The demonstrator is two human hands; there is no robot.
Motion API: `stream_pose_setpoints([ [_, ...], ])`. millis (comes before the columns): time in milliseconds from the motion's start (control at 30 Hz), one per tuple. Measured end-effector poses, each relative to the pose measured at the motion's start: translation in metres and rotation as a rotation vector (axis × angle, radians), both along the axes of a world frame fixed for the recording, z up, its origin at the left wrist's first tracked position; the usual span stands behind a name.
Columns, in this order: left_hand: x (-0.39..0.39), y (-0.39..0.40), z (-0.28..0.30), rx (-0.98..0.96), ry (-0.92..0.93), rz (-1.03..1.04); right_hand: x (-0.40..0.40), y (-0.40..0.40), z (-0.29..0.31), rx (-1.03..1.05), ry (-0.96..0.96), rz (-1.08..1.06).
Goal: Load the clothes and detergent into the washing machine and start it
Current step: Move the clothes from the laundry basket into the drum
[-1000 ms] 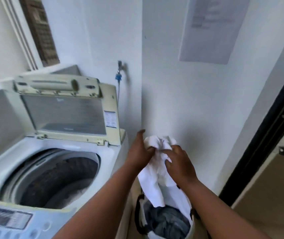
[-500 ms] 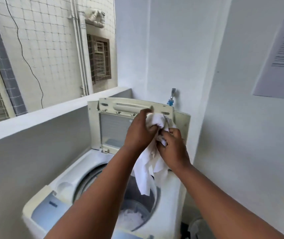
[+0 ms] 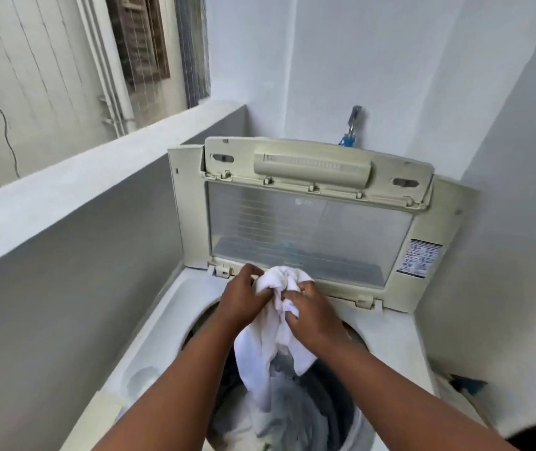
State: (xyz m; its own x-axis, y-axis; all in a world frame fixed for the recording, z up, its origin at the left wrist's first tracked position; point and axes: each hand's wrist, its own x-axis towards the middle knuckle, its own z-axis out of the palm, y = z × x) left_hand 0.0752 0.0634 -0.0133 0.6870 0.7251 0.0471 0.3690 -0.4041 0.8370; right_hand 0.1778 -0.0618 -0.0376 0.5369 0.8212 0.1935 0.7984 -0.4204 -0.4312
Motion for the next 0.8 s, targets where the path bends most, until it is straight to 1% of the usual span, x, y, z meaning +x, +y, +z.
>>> stream_pose_setpoints([
  [100, 0.000, 0.010, -0.041, -0.104, 0.075, -0.032, 0.006, 0.011, -0.035, -0.109, 0.028, 0.009],
  [267, 0.008, 0.033, -0.105, -0.165, 0.295, -0.180, 0.011, 0.025, -0.096, -0.227, 0.165, 0.075],
  [467, 0.019, 0.044, -0.197, -0.207, 0.667, -0.293, 0.021, 0.037, -0.180, -0.404, 0.284, 0.107],
  [600, 0.023, 0.048, -0.243, -0.176, 0.824, -0.377, 0.021, 0.043, -0.226, -0.474, 0.347, 0.109],
  [667, 0.020, 0.047, -0.266, -0.189, 0.933, -0.451, 0.020, 0.044, -0.244, -0.539, 0.353, 0.122],
  [733, 0.015, 0.044, -0.276, -0.175, 1.039, -0.548, 0.021, 0.044, -0.256, -0.632, 0.329, 0.182],
  [800, 0.015, 0.039, -0.279, -0.171, 1.085, -0.590, 0.024, 0.045, -0.264, -0.746, 0.276, 0.262],
])
